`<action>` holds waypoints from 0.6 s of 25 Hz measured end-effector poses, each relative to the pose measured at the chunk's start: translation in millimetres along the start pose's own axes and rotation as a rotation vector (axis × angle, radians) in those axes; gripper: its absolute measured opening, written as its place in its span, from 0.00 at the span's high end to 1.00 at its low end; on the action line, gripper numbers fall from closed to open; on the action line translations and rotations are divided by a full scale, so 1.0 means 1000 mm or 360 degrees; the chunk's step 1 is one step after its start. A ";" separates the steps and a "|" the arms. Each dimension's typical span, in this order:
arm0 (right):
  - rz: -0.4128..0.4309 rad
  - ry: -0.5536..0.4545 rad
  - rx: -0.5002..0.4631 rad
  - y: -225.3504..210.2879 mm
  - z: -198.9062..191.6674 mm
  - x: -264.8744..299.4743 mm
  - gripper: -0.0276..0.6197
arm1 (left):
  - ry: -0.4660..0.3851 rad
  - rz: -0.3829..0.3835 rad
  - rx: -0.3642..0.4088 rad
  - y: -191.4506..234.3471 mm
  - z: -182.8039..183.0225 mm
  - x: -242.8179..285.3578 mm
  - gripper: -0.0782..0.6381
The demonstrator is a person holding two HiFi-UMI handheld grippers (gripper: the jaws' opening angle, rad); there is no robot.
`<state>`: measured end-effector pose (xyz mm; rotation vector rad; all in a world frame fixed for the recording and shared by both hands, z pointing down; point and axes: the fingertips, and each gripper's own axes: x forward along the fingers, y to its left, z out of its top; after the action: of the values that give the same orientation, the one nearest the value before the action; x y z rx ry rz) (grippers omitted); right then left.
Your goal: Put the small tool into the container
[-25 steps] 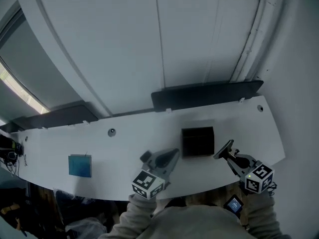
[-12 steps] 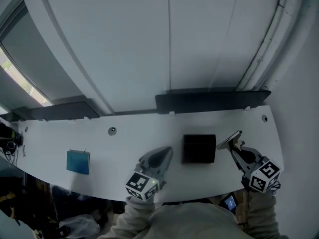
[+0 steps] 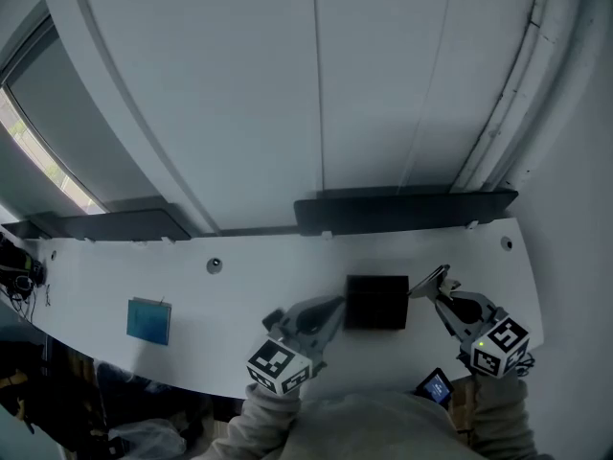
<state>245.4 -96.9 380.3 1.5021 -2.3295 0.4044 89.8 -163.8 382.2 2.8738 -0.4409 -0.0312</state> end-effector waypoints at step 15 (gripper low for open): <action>0.0005 0.0033 -0.0015 -0.003 -0.010 0.005 0.92 | 0.0041 -0.0053 -0.0023 -0.015 -0.010 0.007 0.90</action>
<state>247.9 -98.5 391.7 1.4833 -2.3149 0.4070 101.5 -149.3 388.6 2.8636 -0.3866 -0.0035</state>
